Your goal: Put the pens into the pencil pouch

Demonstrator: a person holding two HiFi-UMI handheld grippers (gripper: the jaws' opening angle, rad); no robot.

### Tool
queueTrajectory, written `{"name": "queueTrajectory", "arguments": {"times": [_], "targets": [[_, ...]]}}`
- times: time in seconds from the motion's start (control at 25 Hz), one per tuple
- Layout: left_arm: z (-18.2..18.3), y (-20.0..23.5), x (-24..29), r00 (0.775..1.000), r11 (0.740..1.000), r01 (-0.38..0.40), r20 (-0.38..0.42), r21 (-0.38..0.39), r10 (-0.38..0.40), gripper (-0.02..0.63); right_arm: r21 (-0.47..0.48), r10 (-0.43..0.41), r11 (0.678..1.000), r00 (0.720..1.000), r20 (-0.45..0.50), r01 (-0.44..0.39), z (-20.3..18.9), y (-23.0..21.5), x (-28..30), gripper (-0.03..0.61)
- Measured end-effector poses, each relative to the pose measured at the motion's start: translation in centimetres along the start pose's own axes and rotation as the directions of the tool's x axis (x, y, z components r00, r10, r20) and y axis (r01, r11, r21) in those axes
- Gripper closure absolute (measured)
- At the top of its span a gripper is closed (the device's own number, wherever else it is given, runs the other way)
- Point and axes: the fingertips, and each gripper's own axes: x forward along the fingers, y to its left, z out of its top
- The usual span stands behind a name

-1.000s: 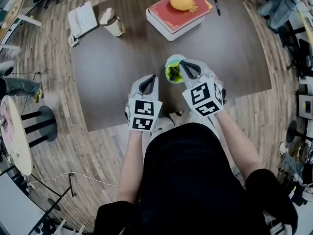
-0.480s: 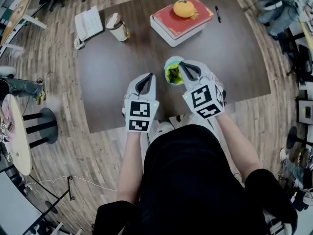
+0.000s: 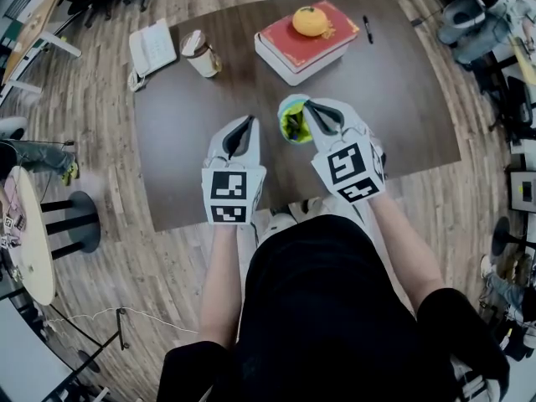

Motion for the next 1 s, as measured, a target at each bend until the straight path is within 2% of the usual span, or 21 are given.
{"name": "queueTrajectory", "arguments": {"times": [0.32,1.0], "targets": [[1.7,-0.5,-0.3,1.000,1.000,0.010,0.029,0.005,-0.010,0.617,0.003,-0.015,1.000,0.999,0.036,0.015,1.4,-0.7,-1.3,0.561],[0.9,-1.2,-0.7,0.999,1.000,0.031,0.020,0.000,-0.031,0.617,0.002,-0.022,1.000,1.000,0.020,0.022,0.7,-0.7,-2.2,0.561]]}}
